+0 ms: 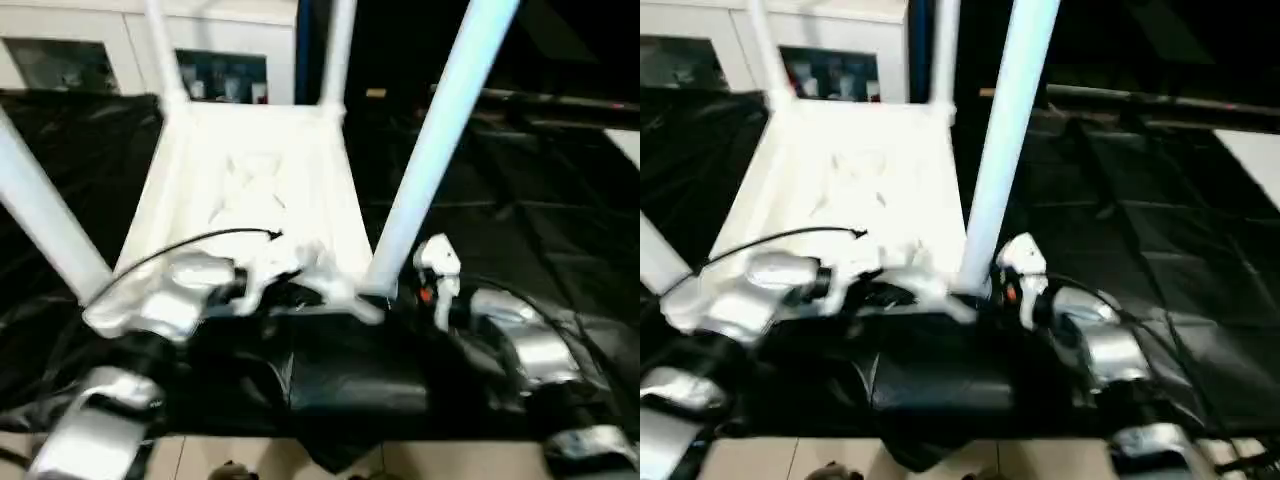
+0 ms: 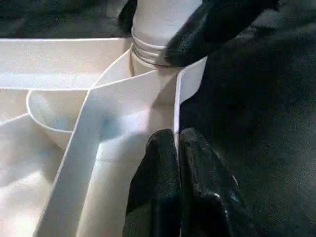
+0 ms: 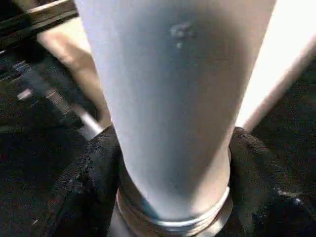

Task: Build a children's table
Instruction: Rotate leg to tighten

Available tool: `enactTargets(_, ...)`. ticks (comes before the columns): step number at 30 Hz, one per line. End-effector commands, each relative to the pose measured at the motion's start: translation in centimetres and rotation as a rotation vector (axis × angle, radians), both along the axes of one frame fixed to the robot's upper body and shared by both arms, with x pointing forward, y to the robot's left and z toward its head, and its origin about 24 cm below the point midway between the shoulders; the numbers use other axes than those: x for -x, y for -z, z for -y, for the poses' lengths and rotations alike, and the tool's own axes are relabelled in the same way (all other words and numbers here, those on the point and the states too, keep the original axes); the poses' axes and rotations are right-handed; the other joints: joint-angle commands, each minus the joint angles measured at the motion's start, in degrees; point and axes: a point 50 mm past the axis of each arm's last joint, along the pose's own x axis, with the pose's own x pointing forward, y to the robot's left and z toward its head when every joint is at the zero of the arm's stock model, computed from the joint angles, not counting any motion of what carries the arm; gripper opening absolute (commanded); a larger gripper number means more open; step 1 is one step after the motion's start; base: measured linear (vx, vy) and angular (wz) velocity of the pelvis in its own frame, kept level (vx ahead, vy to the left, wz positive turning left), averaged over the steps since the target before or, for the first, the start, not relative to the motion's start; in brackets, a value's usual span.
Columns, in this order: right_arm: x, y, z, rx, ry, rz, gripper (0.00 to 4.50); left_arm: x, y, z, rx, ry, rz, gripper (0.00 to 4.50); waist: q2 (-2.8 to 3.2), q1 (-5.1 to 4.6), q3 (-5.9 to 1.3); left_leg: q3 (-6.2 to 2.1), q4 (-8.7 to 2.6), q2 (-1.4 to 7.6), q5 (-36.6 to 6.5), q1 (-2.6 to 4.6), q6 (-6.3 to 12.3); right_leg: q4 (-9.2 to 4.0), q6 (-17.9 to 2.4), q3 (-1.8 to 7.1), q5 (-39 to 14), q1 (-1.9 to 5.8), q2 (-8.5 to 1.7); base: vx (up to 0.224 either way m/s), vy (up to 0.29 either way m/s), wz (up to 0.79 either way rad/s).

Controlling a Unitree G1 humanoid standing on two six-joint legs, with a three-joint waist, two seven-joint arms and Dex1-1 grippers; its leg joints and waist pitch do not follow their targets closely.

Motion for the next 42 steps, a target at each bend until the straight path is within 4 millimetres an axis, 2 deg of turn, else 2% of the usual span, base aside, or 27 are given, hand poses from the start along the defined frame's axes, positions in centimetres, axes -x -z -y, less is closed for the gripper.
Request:
enactTargets(1,0.3,2.0,-0.6,0.051,0.081,-0.09,2.72,-0.7,0.4,1.1,0.007,-0.108,0.021,0.0,-0.2,-0.28,-2.65,-1.72,-3.98,2.61,-15.4,0.56,0.12,-5.97,-6.6,3.01,-25.9,1.95,-5.4,0.0,0.0,0.0)
enactTargets(2,-0.1,2.4,-0.8,0.057,0.186,-0.105,2.71,-1.1,0.4,1.9,0.011,-0.147,0.031,0.0,-0.25,-0.29,-2.7,-1.78,-3.98,2.57,-15.5,0.54,0.02,-6.05,-6.3,2.95,-26.5,2.05,-5.42,0.0,0.0,0.0)
enactTargets(4,-0.7,3.3,-1.2,0.093,0.379,-0.141,2.71,-1.4,0.5,4.0,0.021,-0.205,0.039,0.0,-0.15,-0.64,-2.72,-1.85,-4.06,2.59,-15.7,0.76,-0.67,-6.12,-6.0,3.04,-26.6,1.63,-5.37,0.0,0.0,0.0)
enactTargets(5,-0.8,3.6,-1.4,0.108,0.428,-0.153,2.71,-1.5,0.5,4.6,0.023,-0.219,0.04,0.0,-0.19,-0.84,-2.73,-2.0,-4.11,2.61,-16.2,0.66,-1.0,-6.11,-6.1,2.94,-26.5,1.81,-5.44,0.0,0.0,0.0)
enactTargets(6,-0.9,3.8,-2.3,0.107,0.433,-0.162,2.71,-1.4,0.5,5.8,0.042,-0.221,0.034,0.0,-0.23,-0.91,-2.79,-1.91,-4.03,2.55,-16.3,0.7,-0.89,-6.17,-6.1,2.99,-26.2,1.75,-5.45,0.0,0.0,0.0)
enactTargets(7,-0.9,3.7,-3.2,0.099,0.416,-0.16,2.71,-1.3,0.5,6.5,0.053,-0.211,0.032,0.0,0.05,-1.12,-2.87,-1.75,-3.86,2.41,-16.5,0.76,-0.71,-6.23,-6.5,3.12,-25.0,1.62,-5.37,0.0,0.0,0.0)
enactTargets(10,-1.0,3.3,-5.2,0.1,0.345,-0.116,2.71,-1.0,0.3,7.6,0.074,-0.174,0.033,0.0,0.04,-1.11,-2.93,-1.72,-3.79,2.3,-16.2,0.54,0.76,-6.22,-6.5,3.23,-23.5,1.79,-5.39,0.0,0.0,0.0)
enactTargets(11,-1.0,3.3,-5.2,0.1,0.345,-0.116,3.26,-1.0,0.3,7.6,0.074,-0.174,0.033,0.0,0.01,-1.14,-2.91,-1.74,-3.82,2.28,-16.0,0.43,0.95,-6.18,-6.5,3.19,-23.4,1.89,-5.34,0.0,0.0,0.0)
enactTargets(12,-1.1,3.0,-5.5,0.1,0.324,-0.091,3.4,-1.1,0.3,7.6,0.075,-0.17,0.034,0.0,0.12,-1.07,-2.96,-1.74,-3.83,2.26,-15.6,0.36,1.27,-6.11,-6.5,3.16,-23.0,1.98,-5.33,0.0,0.0,0.0)
enactTargets(14,-1.3,2.5,-5.6,0.087,0.304,-0.057,3.47,-1.2,0.3,7.2,0.063,-0.159,0.04,0.0,0.05,-1.09,-2.99,-1.71,-3.8,2.19,-15.5,0.29,1.38,-6.18,-6.4,3.11,-23.4,1.99,-5.33,0.0,0.0,0.0)
enactTargets(16,-1.7,2.0,-5.3,0.079,0.295,-0.016,3.84,-1.3,0.4,6.6,0.05,-0.155,0.044,0.0,0.13,-1.05,-3.05,-1.8,-3.91,2.41,-15.6,0.37,1.48,-6.08,-6.7,3.13,-22.8,1.97,-5.42,0.0,0.0,0.0)
enactTargets(17,-1.8,1.7,-4.9,0.064,0.292,-0.001,3.84,-1.3,0.4,6.2,0.047,-0.144,0.046,0.0,0.0,-1.11,-3.02,-1.79,-3.91,2.4,-15.7,0.28,1.53,-6.05,-6.8,3.13,-22.6,1.97,-5.38,0.0,0.0,0.0)
enactTargets(20,-2.2,0.5,-2.9,0.027,0.215,0.04,4.04,-0.9,0.1,4.5,0.075,-0.062,0.032,0.0,0.2,-1.11,-3.04,-1.82,-3.89,2.4,-15.8,0.11,2.09,-5.98,-7.3,3.1,-22.0,2.25,-5.46,0.0,0.0,0.0)
enactTargets(21,-2.0,0.1,-2.0,0.051,0.123,0.059,4.04,-0.7,0.1,3.5,0.084,-0.023,0.015,0.0,0.07,-1.11,-3.15,-1.7,-3.72,2.43,-14.3,-0.33,3.12,-5.57,-8.1,3.17,-19.2,2.63,-5.41,0.0,0.0,0.0)
enactTargets(23,-1.6,-0.1,-1.6,0.074,0.041,0.072,4.04,-0.5,0.1,2.8,0.074,-0.008,0.01,0.0,0.26,-0.97,-3.18,-1.53,-3.58,2.5,-13.4,-0.06,3.55,-5.45,-8.8,3.21,-17.4,2.38,-5.33,0.0,0.0,0.0)
enactTargets(24,-0.9,-0.3,-0.9,0.097,-0.076,0.079,4.04,-0.4,0.1,1.8,0.059,0.019,0.005,0.0,0.17,-0.77,-3.27,-1.45,-3.49,2.44,-12.0,-0.31,4.01,-5.18,-9.3,3.19,-15.2,2.75,-5.29,0.0,0.0,0.0)
enactTargets(25,-0.9,-0.3,-0.9,0.097,-0.076,0.079,4.04,-0.4,0.1,1.8,0.059,0.019,0.005,0.0,0.3,-0.45,-3.36,-1.42,-3.41,2.57,-11.5,-0.12,4.22,-5.07,-9.6,3.21,-13.9,2.73,-5.33,0.0,0.0,0.0)
enactTargets(26,-0.2,-0.6,-0.1,0.097,-0.164,0.075,4.04,-0.1,0.0,0.9,0.06,0.055,-0.012,0.0,0.23,-0.47,-3.29,-1.27,-3.4,2.58,-10.7,-0.2,4.61,-4.79,-10.1,3.24,-12.1,2.66,-5.21,0.0,0.0,0.0)
enactTargets(27,0.0,-0.7,0.2,0.096,-0.191,0.073,4.04,0.0,-0.1,0.6,0.063,0.069,-0.019,0.0,0.23,-0.06,-3.5,-1.31,-3.32,2.68,-9.2,-0.18,5.06,-4.41,-10.8,3.18,-9.3,3.02,-5.2,0.0,0.0,0.0)
enactTargets(30,0.3,-1.3,1.0,0.097,-0.241,0.074,4.04,0.5,-0.4,-0.4,0.062,0.118,-0.05,0.0,0.41,0.52,-3.55,-1.08,-3.27,3.01,-7.4,-0.2,5.53,-3.61,-12.8,3.0,-4.3,2.89,-4.92,0.0,0.0,0.0)
enactTargets(33,0.6,-1.6,1.5,0.098,-0.283,0.082,4.04,1.0,-0.7,-1.4,0.047,0.164,-0.082,0.0,0.54,0.71,-3.45,-1.01,-3.29,3.01,-8.8,-0.02,4.61,-3.77,-13.1,2.94,-6.5,2.79,-5.05,0.0,0.0,0.0)
enactTargets(35,0.6,-1.6,1.5,0.09,-0.299,0.077,4.04,1.1,-0.8,-1.7,0.048,0.168,-0.081,0.0,0.51,0.65,-3.26,-1.01,-3.39,2.95,-10.1,-0.02,3.83,-4.13,-12.5,2.95,-9.4,2.73,-5.08,0.0,0.0,0.0)
enactTargets(36,0.7,-1.6,1.5,0.087,-0.305,0.072,3.89,1.0,-0.8,-1.7,0.051,0.163,-0.078,0.0,0.43,0.64,-3.24,-1.07,-3.39,2.93,-10.1,0.0,3.43,-4.26,-11.9,3.0,-10.5,2.68,-5.1,0.0,0.0,0.0)
enactTargets(40,0.8,-1.6,1.2,0.067,-0.31,0.066,3.89,1.0,-0.8,-1.9,0.059,0.155,-0.076,0.0,0.31,0.66,-3.28,-1.14,-3.41,2.85,-9.5,-0.09,3.17,-4.22,-11.5,3.06,-10.7,2.79,-5.16,0.0,0.0,0.0)
enactTargets(42,0.9,-1.5,0.9,0.051,-0.322,0.058,3.55,1.1,-0.8,-1.8,0.061,0.154,-0.08,0.0,0.38,0.69,-3.31,-1.11,-3.37,2.85,-8.9,-0.09,3.4,-4.12,-11.7,3.04,-9.6,2.76,-5.07,0.0,0.0,0.0)
